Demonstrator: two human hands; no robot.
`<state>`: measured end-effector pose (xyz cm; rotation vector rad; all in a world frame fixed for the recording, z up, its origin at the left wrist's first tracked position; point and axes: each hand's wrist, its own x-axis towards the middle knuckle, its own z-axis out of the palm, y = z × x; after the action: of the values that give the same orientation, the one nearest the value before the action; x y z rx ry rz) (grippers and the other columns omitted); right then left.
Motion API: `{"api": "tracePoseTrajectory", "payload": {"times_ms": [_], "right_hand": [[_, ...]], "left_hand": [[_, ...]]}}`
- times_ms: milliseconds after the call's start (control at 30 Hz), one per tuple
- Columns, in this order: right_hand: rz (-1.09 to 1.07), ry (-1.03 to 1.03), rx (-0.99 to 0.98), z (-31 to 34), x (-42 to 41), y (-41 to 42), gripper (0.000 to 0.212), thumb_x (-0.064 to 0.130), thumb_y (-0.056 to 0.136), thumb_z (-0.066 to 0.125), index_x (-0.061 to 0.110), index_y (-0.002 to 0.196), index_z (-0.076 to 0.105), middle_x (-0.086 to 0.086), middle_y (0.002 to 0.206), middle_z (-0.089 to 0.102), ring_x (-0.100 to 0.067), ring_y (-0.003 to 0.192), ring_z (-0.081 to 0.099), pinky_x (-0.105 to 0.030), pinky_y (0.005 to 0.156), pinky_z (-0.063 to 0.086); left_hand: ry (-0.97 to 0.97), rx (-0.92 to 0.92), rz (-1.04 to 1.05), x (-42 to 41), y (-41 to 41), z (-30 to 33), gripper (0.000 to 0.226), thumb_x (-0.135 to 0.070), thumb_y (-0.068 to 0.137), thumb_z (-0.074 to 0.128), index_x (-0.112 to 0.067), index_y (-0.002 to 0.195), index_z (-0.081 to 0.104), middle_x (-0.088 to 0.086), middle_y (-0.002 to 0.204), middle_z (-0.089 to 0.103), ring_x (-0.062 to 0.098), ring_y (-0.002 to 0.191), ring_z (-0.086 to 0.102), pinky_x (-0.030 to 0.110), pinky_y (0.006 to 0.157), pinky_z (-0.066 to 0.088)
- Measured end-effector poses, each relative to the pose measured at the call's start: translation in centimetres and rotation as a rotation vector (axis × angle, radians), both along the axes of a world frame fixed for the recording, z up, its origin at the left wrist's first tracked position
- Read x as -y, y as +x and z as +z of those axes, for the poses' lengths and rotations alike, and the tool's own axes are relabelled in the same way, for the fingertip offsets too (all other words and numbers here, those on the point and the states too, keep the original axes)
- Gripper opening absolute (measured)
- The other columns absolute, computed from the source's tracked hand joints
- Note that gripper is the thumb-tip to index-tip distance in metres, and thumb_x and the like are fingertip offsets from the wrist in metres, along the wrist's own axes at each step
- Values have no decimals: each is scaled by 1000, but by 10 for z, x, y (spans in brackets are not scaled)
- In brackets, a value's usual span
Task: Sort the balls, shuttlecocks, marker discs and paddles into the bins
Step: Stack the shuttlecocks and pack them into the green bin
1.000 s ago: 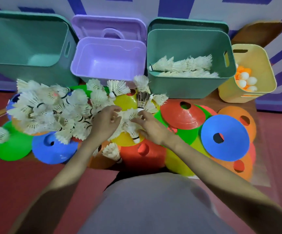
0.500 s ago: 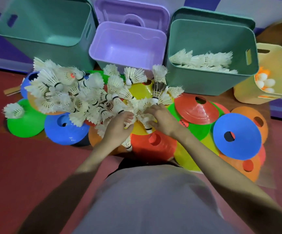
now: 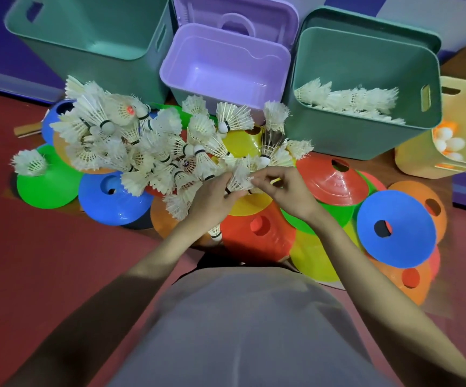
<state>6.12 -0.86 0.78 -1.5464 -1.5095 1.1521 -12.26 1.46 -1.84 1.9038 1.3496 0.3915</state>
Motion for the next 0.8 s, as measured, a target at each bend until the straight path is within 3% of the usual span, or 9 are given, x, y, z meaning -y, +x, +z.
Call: {"api": "tracePoseTrajectory", "payload": {"times_ms": [100,167,233,267,367,500,633,800], "right_hand": [[-103,48,9,-1,-5,-5,12,10,93,59,10,99,70,-9,94,70,-15,80,60,-23,67,48],[-138,49,46,-6,-9,-9,12,7,93,58,10,98,69,-8,92,69,-10,76,58,-18,64,46],[-90,48,103,-13,-12,-16,14,3,90,58,11,97,68,-1,85,66,-6,71,56,-15,63,44],[-38,50,143,-17,-13,-20,16,1,87,60,10,97,67,1,84,64,-7,71,56,-16,66,44],[192,52,356,-31,-15,-35,33,5,78,72,10,110,66,-7,98,62,-15,85,54,-26,78,43],[326,38,566,-44,-19,-52,47,15,79,74,11,124,61,-12,119,57,-28,113,53,-37,98,42],[298,92,664,-45,-26,-58,33,16,85,66,11,118,66,-10,114,62,-30,104,59,-39,88,48],[118,187,621,-38,-24,-47,17,19,88,62,10,98,72,-7,99,67,-28,83,65,-35,69,49]], "left_hand": [[42,61,132,-5,-9,8,36,-32,91,64,-11,119,59,-1,102,67,13,78,59,19,66,41],[82,134,237,-7,-23,10,35,-30,88,67,-7,113,58,1,88,65,16,68,58,26,63,46],[93,228,330,-6,-40,14,33,-25,86,70,-10,113,58,-7,94,66,19,83,64,38,75,53],[92,259,360,-5,-47,16,34,-21,86,71,-12,115,59,-15,98,65,11,90,65,37,80,53],[65,325,402,1,-60,20,39,-13,84,73,-14,121,58,-23,106,61,-13,97,58,18,88,49],[58,391,408,13,-66,15,41,-5,82,73,-14,118,56,-21,107,60,-15,99,57,10,87,45],[54,393,434,18,-69,8,43,-4,80,75,-16,117,57,-23,106,61,-12,100,59,16,88,47],[65,351,423,21,-76,-1,47,-10,78,79,-9,120,58,-11,108,64,6,105,62,28,93,49]]}}
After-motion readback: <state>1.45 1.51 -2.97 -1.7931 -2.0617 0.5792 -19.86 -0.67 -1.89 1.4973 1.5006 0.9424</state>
